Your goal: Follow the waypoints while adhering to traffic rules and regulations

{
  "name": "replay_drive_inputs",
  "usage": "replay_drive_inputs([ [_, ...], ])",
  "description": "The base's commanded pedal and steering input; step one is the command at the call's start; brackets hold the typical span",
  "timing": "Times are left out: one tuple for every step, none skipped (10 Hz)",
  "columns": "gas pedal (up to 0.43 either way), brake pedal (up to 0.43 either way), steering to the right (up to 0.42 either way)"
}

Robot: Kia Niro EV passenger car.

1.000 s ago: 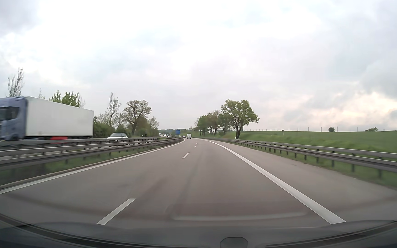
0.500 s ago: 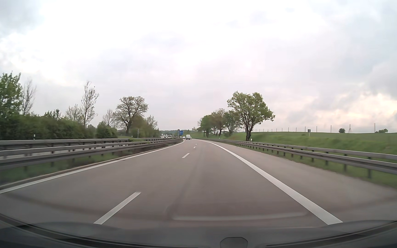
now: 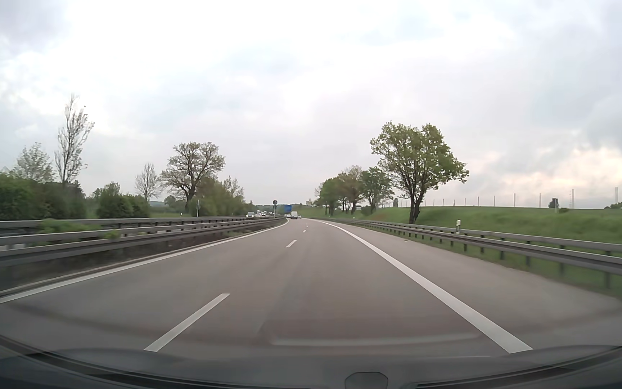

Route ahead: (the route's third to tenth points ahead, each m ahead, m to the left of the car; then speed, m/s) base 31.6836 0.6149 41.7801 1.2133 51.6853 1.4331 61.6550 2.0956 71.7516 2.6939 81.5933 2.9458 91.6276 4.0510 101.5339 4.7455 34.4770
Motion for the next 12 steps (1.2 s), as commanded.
replay_drive_inputs([
  [0.240, 0.000, -0.007],
  [0.240, 0.000, -0.007],
  [0.240, 0.000, -0.007],
  [0.240, 0.000, -0.007],
  [0.240, 0.000, -0.007],
  [0.240, 0.000, -0.007],
  [0.240, 0.000, -0.007],
  [0.240, 0.000, -0.007],
  [0.240, 0.000, -0.008],
  [0.240, 0.000, -0.009],
  [0.240, 0.000, -0.009],
  [0.228, 0.000, -0.009],
])
